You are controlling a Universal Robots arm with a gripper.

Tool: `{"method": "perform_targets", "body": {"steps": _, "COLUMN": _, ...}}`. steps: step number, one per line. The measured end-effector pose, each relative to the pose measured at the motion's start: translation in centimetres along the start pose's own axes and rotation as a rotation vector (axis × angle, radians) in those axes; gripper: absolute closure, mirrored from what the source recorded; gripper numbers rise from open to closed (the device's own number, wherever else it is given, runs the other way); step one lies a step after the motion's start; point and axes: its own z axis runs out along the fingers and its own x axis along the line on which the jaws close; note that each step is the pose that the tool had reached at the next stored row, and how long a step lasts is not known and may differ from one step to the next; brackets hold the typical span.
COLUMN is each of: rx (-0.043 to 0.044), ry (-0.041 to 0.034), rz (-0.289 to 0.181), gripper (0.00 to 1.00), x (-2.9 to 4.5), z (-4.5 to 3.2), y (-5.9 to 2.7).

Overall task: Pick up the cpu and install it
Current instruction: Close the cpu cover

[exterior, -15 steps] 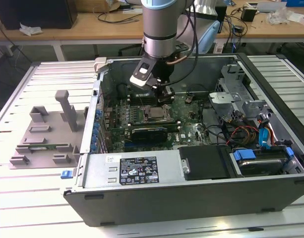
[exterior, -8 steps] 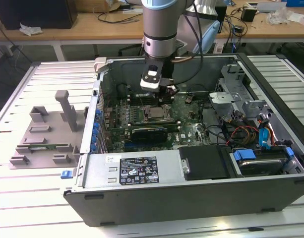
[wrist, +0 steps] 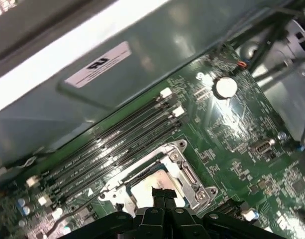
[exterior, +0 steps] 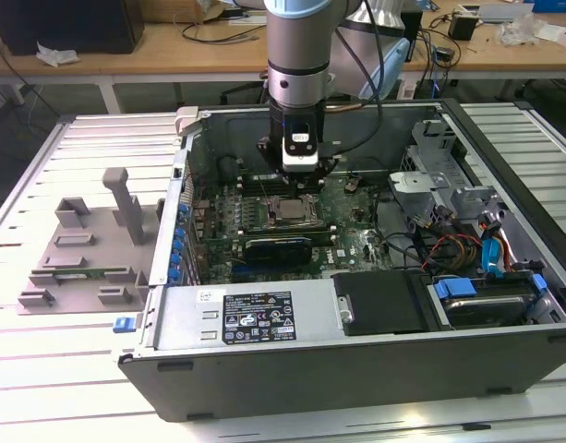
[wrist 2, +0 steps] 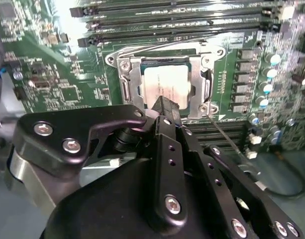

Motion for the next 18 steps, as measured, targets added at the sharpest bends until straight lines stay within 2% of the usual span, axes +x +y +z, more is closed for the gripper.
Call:
{"method": "perform_targets", "body": {"steps": 9, "rx": 0.0023, "ry": 0.0041, "rz": -0.182, "gripper": 0.89, "x": 0.00, "z": 0.03, "y": 0.00}}
{"method": "perform_targets", "body": {"steps": 12, "rx": 0.0035, "ry": 0.0056, "rz": -0.253, "gripper": 0.89, "x": 0.00, "z": 0.05, "y": 0.00}}
{"method": "perform_targets", "body": {"steps": 14, "rx": 0.0042, "ry": 0.0074, "rz": -0.328, "gripper": 0.89, "x": 0.00, "z": 0.06, "y": 0.00}}
{"method": "perform_targets", "body": {"steps": 18, "rx": 0.0044, "ry": 0.0094, "rz": -0.407, "gripper": 0.89, "x": 0.00, "z": 0.07, "y": 0.00}}
